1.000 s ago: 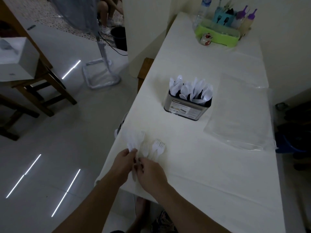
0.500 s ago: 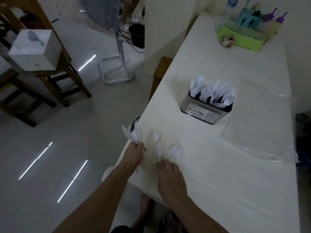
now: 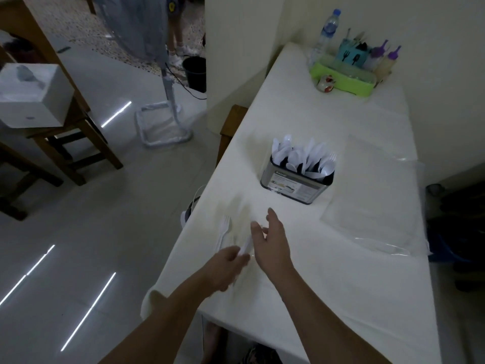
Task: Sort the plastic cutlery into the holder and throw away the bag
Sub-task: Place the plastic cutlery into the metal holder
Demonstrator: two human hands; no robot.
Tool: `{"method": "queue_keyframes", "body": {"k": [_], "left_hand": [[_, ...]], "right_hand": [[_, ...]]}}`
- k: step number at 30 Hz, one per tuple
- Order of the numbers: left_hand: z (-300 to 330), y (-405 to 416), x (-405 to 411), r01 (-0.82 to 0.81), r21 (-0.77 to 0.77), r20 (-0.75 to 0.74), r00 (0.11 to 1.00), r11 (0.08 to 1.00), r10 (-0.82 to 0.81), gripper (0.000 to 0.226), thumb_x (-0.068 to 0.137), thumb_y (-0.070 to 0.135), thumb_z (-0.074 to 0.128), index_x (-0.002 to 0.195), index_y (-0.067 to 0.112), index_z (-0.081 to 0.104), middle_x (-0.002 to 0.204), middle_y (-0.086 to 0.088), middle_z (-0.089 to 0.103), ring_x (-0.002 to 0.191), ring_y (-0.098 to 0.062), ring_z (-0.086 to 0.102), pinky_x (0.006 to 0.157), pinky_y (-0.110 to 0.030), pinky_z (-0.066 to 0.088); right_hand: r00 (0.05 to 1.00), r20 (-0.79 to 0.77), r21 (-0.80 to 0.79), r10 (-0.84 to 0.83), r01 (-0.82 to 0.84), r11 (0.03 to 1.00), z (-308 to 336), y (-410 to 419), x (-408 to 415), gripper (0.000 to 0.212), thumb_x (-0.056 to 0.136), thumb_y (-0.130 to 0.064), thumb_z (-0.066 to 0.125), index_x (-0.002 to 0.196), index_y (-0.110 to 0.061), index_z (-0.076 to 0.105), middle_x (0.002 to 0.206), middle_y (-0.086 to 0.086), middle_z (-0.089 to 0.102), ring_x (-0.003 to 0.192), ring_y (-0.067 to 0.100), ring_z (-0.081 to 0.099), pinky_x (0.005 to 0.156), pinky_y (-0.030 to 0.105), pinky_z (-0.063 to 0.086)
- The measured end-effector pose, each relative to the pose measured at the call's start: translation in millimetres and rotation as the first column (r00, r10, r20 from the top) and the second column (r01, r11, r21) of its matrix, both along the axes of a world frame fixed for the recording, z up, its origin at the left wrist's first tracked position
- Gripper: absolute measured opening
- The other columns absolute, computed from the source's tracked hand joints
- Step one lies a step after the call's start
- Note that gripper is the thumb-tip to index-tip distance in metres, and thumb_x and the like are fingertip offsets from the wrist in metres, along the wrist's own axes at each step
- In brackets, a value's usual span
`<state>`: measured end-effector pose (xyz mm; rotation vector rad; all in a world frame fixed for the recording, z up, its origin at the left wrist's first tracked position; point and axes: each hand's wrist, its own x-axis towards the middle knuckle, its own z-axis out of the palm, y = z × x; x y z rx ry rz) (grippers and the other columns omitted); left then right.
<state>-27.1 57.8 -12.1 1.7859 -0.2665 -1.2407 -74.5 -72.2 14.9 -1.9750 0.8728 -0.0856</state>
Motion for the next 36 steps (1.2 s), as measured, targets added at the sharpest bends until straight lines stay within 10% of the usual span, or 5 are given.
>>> {"method": "queue_keyframes", "body": {"k": [13, 22, 33, 36], "left_hand": [[19.5, -52.4, 1.9, 0.167, 0.002, 0.401, 0.903, 0.986, -0.154, 0.022, 0.1, 0.04, 0.043, 0.091, 0.021, 0.05, 0.082, 0.005, 0.057, 0.072, -0.009, 0.054, 0.062, -0.024, 0.039], [46.4, -90.0, 22.2, 0.105, -0.29, 0.016, 0.994, 0.951, -0.105, 0.044, 0.086, 0.051, 0.062, 0.106, 0.012, 0.057, 0.07, -0.001, 0.059, 0.05, -0.016, 0.049, 0.045, -0.025, 0.035], [88.1, -151.6, 31.4, 0.279, -0.424, 0.34, 0.931, 0.862, -0.134, 0.036, 0.096, 0.042, 0.055, 0.118, 0.013, 0.059, 0.11, -0.004, 0.068, 0.103, -0.01, 0.064, 0.093, -0.027, 0.051], [81.0, -164.0, 38.1, 0.197, -0.338, 0.381, 0.923, 0.92, -0.058, 0.041, 0.082, 0.055, 0.064, 0.099, 0.017, 0.06, 0.086, -0.005, 0.068, 0.074, -0.013, 0.066, 0.069, -0.035, 0.057]], "right_hand": [[0.995, -0.031, 0.085, 0.095, -0.092, 0.992, 26.9, -42.7, -11.4, 0.016, 0.093, -0.033, 0.059, 0.107, -0.027, 0.064, 0.092, -0.01, 0.065, 0.078, 0.004, 0.062, 0.062, 0.012, 0.042], [0.989, 0.093, 0.289, 0.114, -0.136, 0.948, 73.7, -113.2, -19.4, 0.015, 0.076, -0.01, 0.079, 0.069, -0.019, 0.069, 0.065, 0.01, 0.068, 0.057, 0.021, 0.061, 0.054, 0.029, 0.051], [0.995, 0.071, 0.195, 0.068, -0.081, 0.977, 110.4, -164.7, -19.3, 0.007, 0.083, -0.006, 0.072, 0.077, -0.007, 0.068, 0.068, 0.009, 0.07, 0.063, 0.016, 0.066, 0.056, 0.029, 0.052], [0.995, 0.101, 0.144, 0.023, -0.038, 0.989, 117.7, -173.2, -16.4, 0.004, 0.084, 0.0, 0.068, 0.08, -0.001, 0.068, 0.067, 0.007, 0.068, 0.063, 0.015, 0.065, 0.057, 0.026, 0.051]]}}
